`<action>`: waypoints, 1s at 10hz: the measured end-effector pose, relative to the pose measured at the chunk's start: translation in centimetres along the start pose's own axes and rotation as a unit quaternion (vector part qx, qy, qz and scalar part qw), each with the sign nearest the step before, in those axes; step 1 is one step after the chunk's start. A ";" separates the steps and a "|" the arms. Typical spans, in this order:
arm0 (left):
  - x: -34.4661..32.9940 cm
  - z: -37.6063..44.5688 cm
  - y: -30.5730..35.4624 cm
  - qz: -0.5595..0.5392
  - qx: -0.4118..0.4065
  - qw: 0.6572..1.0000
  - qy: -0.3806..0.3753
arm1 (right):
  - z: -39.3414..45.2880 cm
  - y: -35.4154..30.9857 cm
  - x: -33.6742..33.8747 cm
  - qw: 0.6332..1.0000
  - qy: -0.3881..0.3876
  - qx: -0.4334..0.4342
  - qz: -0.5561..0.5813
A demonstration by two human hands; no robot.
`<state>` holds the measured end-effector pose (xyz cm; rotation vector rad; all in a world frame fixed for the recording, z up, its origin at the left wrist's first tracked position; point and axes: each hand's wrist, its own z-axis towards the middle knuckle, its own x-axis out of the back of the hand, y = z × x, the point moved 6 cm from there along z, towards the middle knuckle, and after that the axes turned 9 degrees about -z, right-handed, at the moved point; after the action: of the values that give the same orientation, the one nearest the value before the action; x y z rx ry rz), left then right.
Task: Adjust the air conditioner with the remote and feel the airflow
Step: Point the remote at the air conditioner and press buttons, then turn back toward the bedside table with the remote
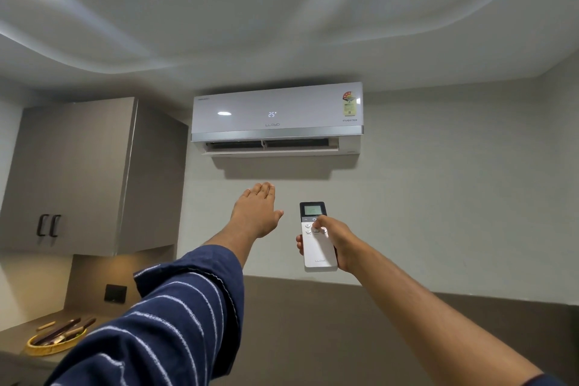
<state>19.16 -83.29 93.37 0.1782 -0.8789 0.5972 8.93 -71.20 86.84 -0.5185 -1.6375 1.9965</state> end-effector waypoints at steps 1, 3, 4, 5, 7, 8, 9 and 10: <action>-0.4 -0.2 0.8 -0.007 -0.011 1.000 -0.004 | -0.7 0.3 0.8 1.000 0.012 -0.004 0.000; -3.0 -1.4 5.4 -0.027 -0.053 0.998 -0.032 | -3.0 1.9 4.1 0.998 0.068 -0.018 0.006; -3.8 -1.7 7.9 -0.041 -0.074 0.996 -0.037 | -4.4 2.8 6.0 0.995 0.097 -0.024 0.006; -5.0 -2.4 12.3 -0.075 -0.108 0.990 -0.041 | -7.8 4.5 10.1 0.988 0.149 -0.039 0.000; -7.1 -4.8 22.8 -0.137 -0.190 0.970 -0.061 | -15.8 8.0 18.3 0.964 0.256 -0.068 -0.032; -8.0 -6.6 28.6 -0.171 -0.239 0.953 -0.071 | -20.0 9.5 21.6 0.948 0.307 -0.079 -0.030; -9.4 -10.9 38.1 -0.212 -0.318 0.919 -0.093 | -27.0 12.2 26.7 0.916 0.387 -0.101 -0.030; -10.3 -14.0 43.8 -0.237 -0.354 0.898 -0.108 | -31.7 14.1 29.8 0.895 0.430 -0.116 -0.031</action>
<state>-0.96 -46.17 72.51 -0.2082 -1.1686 -0.2241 1.54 -30.55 67.28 -1.2085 -1.2702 1.2095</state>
